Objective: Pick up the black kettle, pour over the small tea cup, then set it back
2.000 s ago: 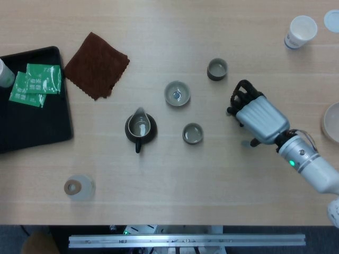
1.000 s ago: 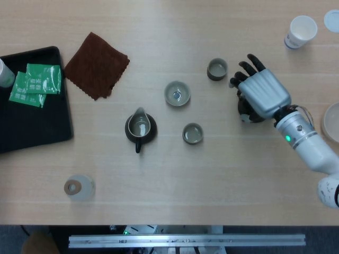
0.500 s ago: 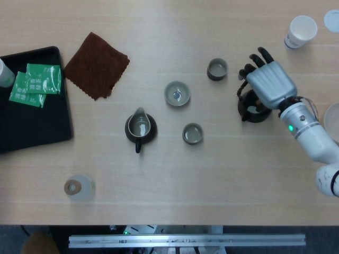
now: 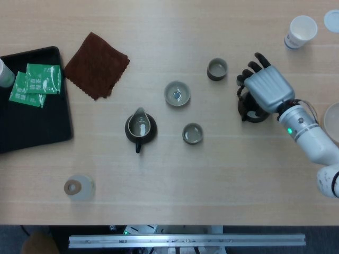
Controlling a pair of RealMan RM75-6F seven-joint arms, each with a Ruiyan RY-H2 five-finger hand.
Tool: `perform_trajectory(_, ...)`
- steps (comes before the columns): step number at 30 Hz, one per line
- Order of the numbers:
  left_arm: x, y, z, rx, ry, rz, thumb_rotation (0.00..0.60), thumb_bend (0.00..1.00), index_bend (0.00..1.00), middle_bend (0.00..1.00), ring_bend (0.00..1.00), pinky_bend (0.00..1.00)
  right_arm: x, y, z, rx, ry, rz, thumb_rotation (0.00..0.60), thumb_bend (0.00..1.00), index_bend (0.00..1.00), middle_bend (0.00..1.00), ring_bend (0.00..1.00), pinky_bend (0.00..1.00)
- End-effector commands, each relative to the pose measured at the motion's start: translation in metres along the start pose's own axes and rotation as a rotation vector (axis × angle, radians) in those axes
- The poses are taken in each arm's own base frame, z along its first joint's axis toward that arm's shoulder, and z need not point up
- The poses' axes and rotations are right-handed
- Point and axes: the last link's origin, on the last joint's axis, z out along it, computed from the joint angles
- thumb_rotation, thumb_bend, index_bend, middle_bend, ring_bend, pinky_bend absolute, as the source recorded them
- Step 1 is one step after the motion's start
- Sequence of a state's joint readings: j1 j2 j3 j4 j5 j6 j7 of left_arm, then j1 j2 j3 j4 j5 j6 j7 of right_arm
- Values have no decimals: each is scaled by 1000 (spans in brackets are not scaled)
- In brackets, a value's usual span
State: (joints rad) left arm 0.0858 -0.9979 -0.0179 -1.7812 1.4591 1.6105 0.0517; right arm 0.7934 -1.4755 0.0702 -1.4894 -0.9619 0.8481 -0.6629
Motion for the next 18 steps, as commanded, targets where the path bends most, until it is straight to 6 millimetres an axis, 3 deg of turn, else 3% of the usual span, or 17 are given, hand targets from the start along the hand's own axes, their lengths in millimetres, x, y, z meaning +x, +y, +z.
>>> perform_trajectory(1,0,0,0,-2,1,-1,600,358,157,105,28,51,-2,3,-2,-7,-11,-4,497,0,325,374,207,0)
perform_trajectory(9,1,0,0,-3,5,-3,600,358,157,105,28,51,0,7,-13,-8,-8,31,497,0,392,452,282,7)
perform_trajectory(18,1,0,0,-3,3,-4,600,358,157,105,28,52,3,13,-32,1,6,47,497,0,444,500,335,87)
